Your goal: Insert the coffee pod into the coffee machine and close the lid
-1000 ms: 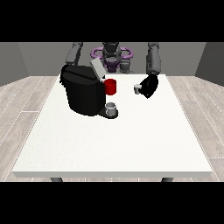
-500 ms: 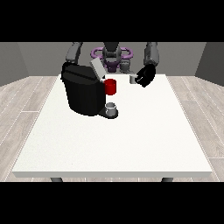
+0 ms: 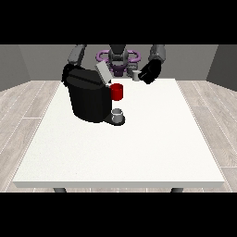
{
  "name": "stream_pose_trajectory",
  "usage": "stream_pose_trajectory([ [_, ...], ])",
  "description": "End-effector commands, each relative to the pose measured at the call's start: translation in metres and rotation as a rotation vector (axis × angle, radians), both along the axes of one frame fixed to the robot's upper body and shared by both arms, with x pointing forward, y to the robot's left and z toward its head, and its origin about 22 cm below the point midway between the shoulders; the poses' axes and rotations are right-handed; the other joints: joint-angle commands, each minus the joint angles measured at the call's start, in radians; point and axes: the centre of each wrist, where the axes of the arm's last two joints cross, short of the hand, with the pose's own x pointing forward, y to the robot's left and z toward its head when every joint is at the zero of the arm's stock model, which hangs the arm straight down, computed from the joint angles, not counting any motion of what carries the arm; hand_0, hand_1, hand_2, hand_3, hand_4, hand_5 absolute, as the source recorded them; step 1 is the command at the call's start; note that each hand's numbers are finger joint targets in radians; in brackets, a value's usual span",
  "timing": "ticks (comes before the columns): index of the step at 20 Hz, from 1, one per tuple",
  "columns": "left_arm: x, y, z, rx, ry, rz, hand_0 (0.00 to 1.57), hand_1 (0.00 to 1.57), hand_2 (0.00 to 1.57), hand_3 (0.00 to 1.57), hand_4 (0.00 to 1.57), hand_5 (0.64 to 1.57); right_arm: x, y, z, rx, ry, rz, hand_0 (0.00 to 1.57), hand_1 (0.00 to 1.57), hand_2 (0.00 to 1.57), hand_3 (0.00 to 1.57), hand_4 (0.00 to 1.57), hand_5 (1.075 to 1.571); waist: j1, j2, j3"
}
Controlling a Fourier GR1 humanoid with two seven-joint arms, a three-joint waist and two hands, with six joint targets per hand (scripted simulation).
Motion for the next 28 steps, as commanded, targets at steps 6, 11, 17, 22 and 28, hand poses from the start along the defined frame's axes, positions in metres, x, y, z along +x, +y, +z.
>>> stream_pose_trajectory([
  [6, 0.014, -0.049, 0.05, -0.051, -0.041, -0.044, 1.36, 1.36, 1.41, 1.36, 0.66, 1.571, 0.004, -0.024, -0.004, 0.006, 0.021, -0.043, 0.0, 0.0, 0.0, 0.0, 0.21, 1.571, 0.013, 0.009, 0.0004],
  [11, 0.025, -0.037, 0.081, -0.081, -0.074, 0.02, 1.46, 1.46, 1.45, 1.33, 0.62, 1.571, -0.004, -0.043, -0.004, 0.06, -0.017, 0.006, 0.0, 0.0, 0.0, 0.0, 0.14, 1.571, -0.033, 0.031, 0.0005],
  [17, 0.042, -0.003, 0.149, -0.09, -0.218, 0.069, 1.36, 1.36, 1.42, 1.36, 0.61, 1.571, 0.039, -0.01, 0.039, 0.001, -0.196, 0.162, 0.0, 0.0, 0.0, 0.0, 0.0, 1.571, -0.089, 0.229, 0.0003],
  [22, 0.046, -0.018, 0.147, -0.135, -0.211, 0.121, 1.39, 1.39, 1.44, 1.36, 0.63, 1.571, 0.033, -0.005, 0.023, 0.03, -0.19, 0.198, 0.0, 0.0, 0.0, 0.0, 0.18, 1.571, -0.105, 0.222, 0.0004],
  [28, 0.05, 0.001, 0.176, -0.179, -0.238, 0.175, 1.44, 1.44, 1.47, 1.38, 0.6, 1.571, 0.045, 0.004, 0.035, 0.021, -0.204, 0.192, 0.0, 0.0, 0.0, 0.0, 0.23, 1.571, -0.126, 0.251, 0.0002],
])
